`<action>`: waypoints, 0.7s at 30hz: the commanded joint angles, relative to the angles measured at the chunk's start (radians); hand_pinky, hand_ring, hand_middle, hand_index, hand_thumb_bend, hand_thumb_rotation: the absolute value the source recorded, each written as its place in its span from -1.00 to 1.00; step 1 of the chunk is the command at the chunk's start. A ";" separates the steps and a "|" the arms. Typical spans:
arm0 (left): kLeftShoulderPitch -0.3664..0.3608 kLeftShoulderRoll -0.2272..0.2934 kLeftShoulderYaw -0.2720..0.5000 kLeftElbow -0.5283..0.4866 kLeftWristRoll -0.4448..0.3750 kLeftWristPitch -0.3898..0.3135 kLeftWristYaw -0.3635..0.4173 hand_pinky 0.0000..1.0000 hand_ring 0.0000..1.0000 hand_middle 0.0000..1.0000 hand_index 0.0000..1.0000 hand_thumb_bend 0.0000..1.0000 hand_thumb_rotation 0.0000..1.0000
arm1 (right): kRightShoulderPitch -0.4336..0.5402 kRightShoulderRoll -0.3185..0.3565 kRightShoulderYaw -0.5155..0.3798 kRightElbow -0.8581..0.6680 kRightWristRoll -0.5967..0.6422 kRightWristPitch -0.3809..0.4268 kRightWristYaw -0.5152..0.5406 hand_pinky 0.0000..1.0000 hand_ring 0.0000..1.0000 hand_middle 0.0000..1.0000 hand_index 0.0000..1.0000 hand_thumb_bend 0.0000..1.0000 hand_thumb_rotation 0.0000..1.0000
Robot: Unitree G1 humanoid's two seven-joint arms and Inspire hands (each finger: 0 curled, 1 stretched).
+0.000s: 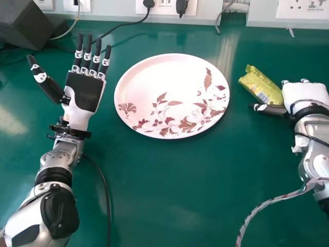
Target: Pick up biscuit and place it in the plate
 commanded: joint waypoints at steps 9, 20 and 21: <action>0.072 -0.030 0.020 0.031 -0.027 0.056 0.011 1.00 0.89 0.98 0.95 1.00 -0.10 | 0.050 0.024 0.017 -0.001 -0.055 0.056 -0.082 0.56 0.63 0.62 0.98 0.83 -0.06; 0.076 -0.037 0.021 0.032 -0.031 0.054 0.005 0.99 0.84 0.93 0.95 1.00 -0.12 | 0.012 0.028 0.021 0.015 -0.041 0.022 -0.093 0.53 0.62 0.62 0.99 0.75 -0.07; 0.076 -0.037 0.021 0.030 -0.031 0.052 0.009 0.98 0.84 0.92 0.95 1.00 -0.11 | 0.009 0.029 0.022 0.017 -0.039 0.018 -0.095 0.52 0.60 0.61 0.98 0.74 -0.09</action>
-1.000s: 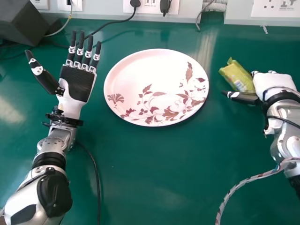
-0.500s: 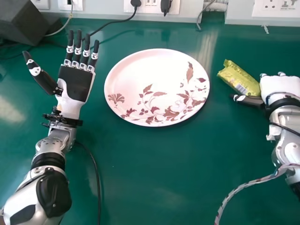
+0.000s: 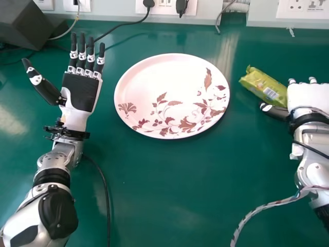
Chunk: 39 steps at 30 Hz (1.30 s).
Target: Pick up biscuit and place it in the plate
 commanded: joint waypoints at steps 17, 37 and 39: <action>0.041 0.005 0.065 0.113 -0.073 0.209 0.113 0.98 0.83 0.90 0.96 1.00 -0.09 | 0.011 -0.016 -0.026 -0.022 0.062 -0.041 -0.043 -0.11 -0.03 0.09 0.01 -0.03 -0.93; 0.038 -0.025 0.101 0.063 -0.096 0.211 0.230 1.00 0.83 0.93 0.99 1.00 -0.05 | 0.017 -0.030 -0.040 -0.068 0.064 -0.021 -0.024 -0.52 -0.43 -0.16 -0.02 -0.04 -0.93; 0.042 -0.029 0.101 0.047 -0.092 0.198 0.251 1.00 0.83 0.93 0.99 1.00 -0.06 | 0.016 -0.026 -0.041 -0.072 0.063 -0.017 -0.023 -0.59 -0.46 -0.20 -0.02 -0.05 -0.91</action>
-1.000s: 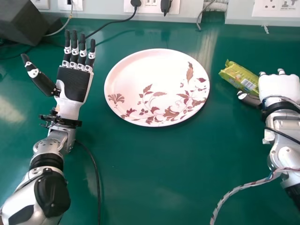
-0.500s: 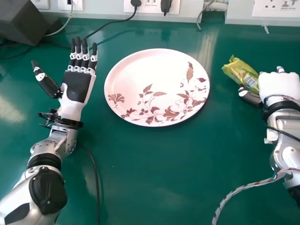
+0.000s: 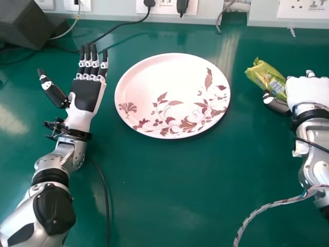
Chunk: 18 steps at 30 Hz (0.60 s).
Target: Pick up biscuit and place it in the plate
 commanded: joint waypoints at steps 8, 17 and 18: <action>0.050 -0.020 0.000 0.026 0.008 -0.031 0.027 1.00 0.83 0.93 1.00 1.00 -0.03 | 0.014 -0.001 -0.015 -0.054 -0.009 0.033 0.011 -0.70 -0.56 -0.34 -0.03 -0.05 -0.90; 0.041 -0.009 -0.001 0.046 0.011 -0.030 0.042 0.95 0.83 0.94 1.00 1.00 0.00 | 0.028 -0.006 -0.023 -0.089 -0.020 0.043 0.029 -0.73 -0.58 -0.39 -0.03 -0.04 -0.92; 0.040 -0.008 -0.002 0.047 0.012 -0.031 0.041 0.95 0.83 0.94 1.00 1.00 0.01 | 0.028 -0.005 -0.023 -0.093 -0.022 0.044 0.032 -0.73 -0.58 -0.39 -0.03 -0.04 -0.92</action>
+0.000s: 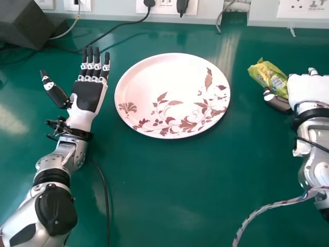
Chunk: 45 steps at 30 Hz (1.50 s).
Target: Pick up biscuit and place it in the plate
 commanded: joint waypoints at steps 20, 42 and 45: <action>0.038 -0.002 -0.019 0.037 0.020 -0.005 -0.013 1.00 0.83 0.94 1.00 1.00 -0.08 | 0.069 0.022 -0.084 -0.188 -0.021 0.062 0.088 -0.79 -0.60 -0.39 -0.03 -0.03 -0.93; 0.008 0.013 -0.023 0.069 0.045 -0.021 -0.017 1.00 0.80 0.91 1.00 1.00 -0.06 | 0.110 0.046 -0.139 -0.276 -0.058 0.062 0.118 -0.87 -0.66 -0.44 -0.03 -0.04 -0.93; 0.006 0.015 -0.022 0.075 0.051 -0.026 -0.022 1.00 0.79 0.91 1.00 1.00 -0.02 | 0.113 0.050 -0.139 -0.288 -0.084 0.067 0.131 -0.87 -0.65 -0.44 -0.03 -0.03 -0.93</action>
